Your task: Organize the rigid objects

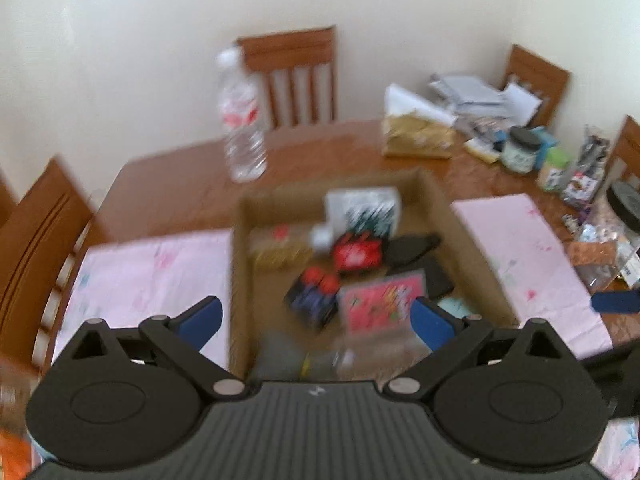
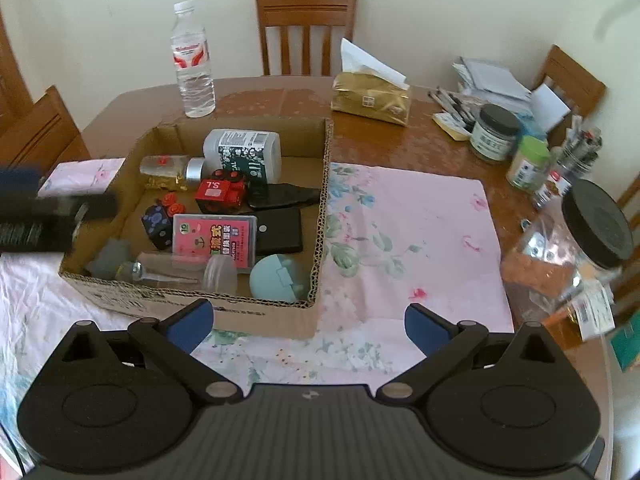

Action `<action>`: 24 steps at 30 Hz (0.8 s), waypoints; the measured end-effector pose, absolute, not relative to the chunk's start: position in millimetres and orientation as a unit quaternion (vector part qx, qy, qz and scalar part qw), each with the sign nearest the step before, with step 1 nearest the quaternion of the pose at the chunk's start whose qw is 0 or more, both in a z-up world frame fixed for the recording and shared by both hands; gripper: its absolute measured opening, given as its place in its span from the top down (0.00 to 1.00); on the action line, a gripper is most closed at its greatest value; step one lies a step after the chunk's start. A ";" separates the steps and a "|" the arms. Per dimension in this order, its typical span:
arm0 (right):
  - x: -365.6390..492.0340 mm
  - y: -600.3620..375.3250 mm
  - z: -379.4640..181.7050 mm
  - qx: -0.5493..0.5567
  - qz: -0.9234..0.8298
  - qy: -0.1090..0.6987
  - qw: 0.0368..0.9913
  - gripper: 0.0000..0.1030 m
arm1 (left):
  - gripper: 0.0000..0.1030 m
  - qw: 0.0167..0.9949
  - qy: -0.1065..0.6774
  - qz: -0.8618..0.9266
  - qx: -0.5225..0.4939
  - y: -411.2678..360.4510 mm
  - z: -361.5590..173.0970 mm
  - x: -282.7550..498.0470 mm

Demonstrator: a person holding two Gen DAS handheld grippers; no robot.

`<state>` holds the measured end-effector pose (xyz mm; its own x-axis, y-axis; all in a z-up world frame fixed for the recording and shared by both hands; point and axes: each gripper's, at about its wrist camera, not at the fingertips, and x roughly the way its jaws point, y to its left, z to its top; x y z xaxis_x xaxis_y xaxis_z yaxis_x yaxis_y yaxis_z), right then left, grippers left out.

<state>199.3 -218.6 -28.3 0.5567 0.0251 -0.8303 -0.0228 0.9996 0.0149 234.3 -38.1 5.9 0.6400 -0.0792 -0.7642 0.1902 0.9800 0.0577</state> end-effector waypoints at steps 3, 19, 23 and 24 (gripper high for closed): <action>195.7 -212.0 -19.9 0.002 0.003 0.470 0.883 0.00 | 0.03 0.900 0.430 -0.055 0.052 -23.8 4.7 222.2; 190.0 -193.8 -9.8 0.015 0.004 0.473 0.881 0.00 | 0.03 0.892 0.445 -0.038 0.068 -18.4 6.7 200.4; 189.7 -191.6 -8.8 0.010 0.003 0.471 0.882 0.00 | 0.03 0.892 0.446 -0.039 0.066 -17.3 7.6 199.7; 189.5 -191.2 -8.5 0.010 0.003 0.471 0.882 0.00 | 0.03 0.892 0.447 -0.039 0.066 -17.0 7.6 199.7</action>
<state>189.5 -191.2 -8.5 0.5562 0.0148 -0.8309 0.0036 0.9998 0.0202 199.7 -17.0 7.6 0.5982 -0.0101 -0.8013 0.1275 0.9884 0.0828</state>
